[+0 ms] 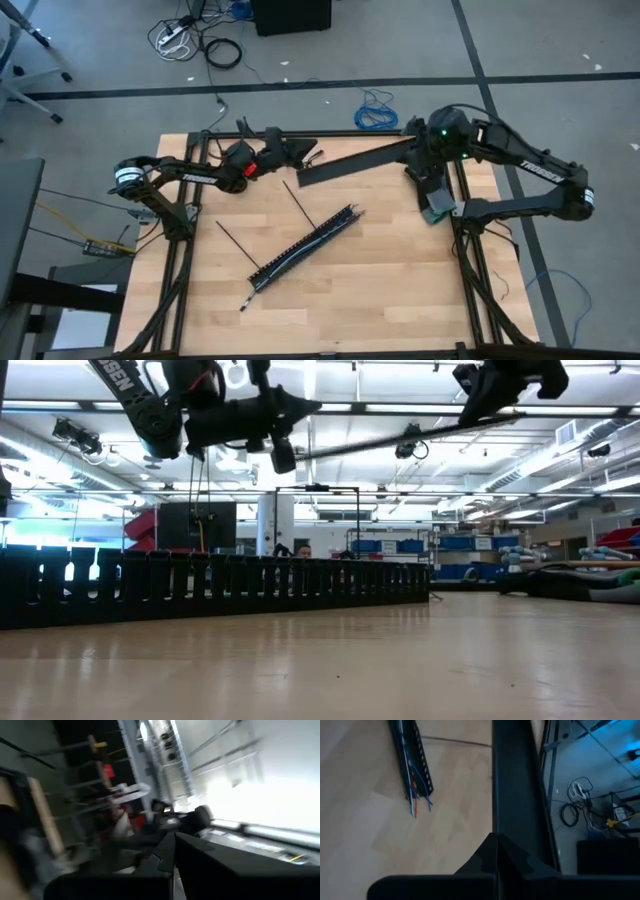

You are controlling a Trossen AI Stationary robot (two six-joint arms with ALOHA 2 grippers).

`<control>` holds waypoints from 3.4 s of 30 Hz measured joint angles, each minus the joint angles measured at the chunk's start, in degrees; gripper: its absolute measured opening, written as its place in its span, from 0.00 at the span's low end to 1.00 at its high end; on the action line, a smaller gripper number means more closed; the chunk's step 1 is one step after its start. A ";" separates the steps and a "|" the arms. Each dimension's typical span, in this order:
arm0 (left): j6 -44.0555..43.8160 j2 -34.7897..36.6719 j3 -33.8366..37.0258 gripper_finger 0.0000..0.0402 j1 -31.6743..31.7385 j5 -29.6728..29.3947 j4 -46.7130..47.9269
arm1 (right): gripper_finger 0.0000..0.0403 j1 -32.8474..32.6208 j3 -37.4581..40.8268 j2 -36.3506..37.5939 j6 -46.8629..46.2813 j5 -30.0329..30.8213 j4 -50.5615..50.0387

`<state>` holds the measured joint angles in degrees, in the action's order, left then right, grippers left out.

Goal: Ziptie cables
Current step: Insert the black cover of the black cable duct

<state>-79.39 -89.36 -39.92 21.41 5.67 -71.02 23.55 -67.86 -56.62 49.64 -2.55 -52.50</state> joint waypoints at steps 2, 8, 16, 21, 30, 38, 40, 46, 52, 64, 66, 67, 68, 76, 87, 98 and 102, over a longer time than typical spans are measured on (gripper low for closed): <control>-2.53 0.00 0.00 0.01 0.01 -0.01 -2.20 | 0.00 1.23 -0.02 0.00 1.19 -0.02 -0.69; -2.17 0.02 -0.02 0.13 -0.72 0.85 -4.05 | 0.00 3.93 -0.06 0.17 3.95 0.00 -0.84; 4.88 0.02 -0.02 0.40 -2.03 -2.77 -0.07 | 0.00 5.70 -0.08 1.20 6.81 -0.04 -1.58; 10.22 0.02 -0.02 0.46 -2.10 -1.51 7.24 | 0.00 7.70 -0.13 0.26 -0.75 -2.48 -1.63; 13.37 0.00 -0.02 0.46 -2.10 -1.22 8.62 | 0.14 14.35 0.44 -11.38 -12.76 -11.92 -6.33; 16.53 0.00 -0.02 0.46 -2.40 -1.09 8.71 | 0.47 19.05 0.38 -24.75 -23.96 -9.40 -5.75; 17.56 0.00 -0.02 0.46 -2.61 -1.07 8.63 | 0.54 20.69 0.38 -28.88 -24.62 -14.56 -6.04; 19.13 0.00 -0.02 0.46 -3.92 -0.92 8.25 | 0.68 25.41 0.40 -37.14 -25.13 -16.92 -5.28; 19.67 0.00 -0.02 0.46 -4.59 -0.87 7.36 | 0.71 30.24 0.54 -41.02 -25.41 -20.19 -3.26; 23.60 0.00 -0.02 0.46 -4.68 -0.42 6.97 | 0.69 30.83 10.17 -46.32 -26.16 -21.01 -0.41; 23.94 0.00 -0.02 0.46 -4.66 0.06 6.94 | 0.66 29.80 12.22 -46.32 -25.98 -23.63 -0.02; 24.37 0.00 -0.02 0.46 -4.66 0.15 6.95 | 0.63 28.96 12.85 -46.12 -25.86 -24.14 -0.16; 25.22 0.00 -0.02 0.46 -4.68 0.38 7.00 | 0.58 27.97 13.39 -45.91 -25.83 -24.47 -0.59; 28.19 0.00 -0.02 0.46 -4.55 1.03 6.98 | 0.04 21.91 14.09 -44.28 -26.92 -23.63 -5.07; 26.53 0.02 -0.02 0.46 -4.39 -0.07 5.05 | 0.01 16.19 10.52 -30.84 -36.10 -17.70 -5.87; 22.95 0.03 -0.04 0.46 -3.13 4.83 -9.05 | 0.01 16.66 7.96 -15.20 -38.37 7.32 -5.43; 22.84 0.07 -0.04 0.46 -3.15 8.30 -10.92 | 0.01 16.21 7.96 -13.42 -35.85 12.92 -5.68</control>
<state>-56.55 -89.30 -39.97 18.26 13.97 -81.94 39.76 -59.90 -70.04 13.79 10.37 -58.19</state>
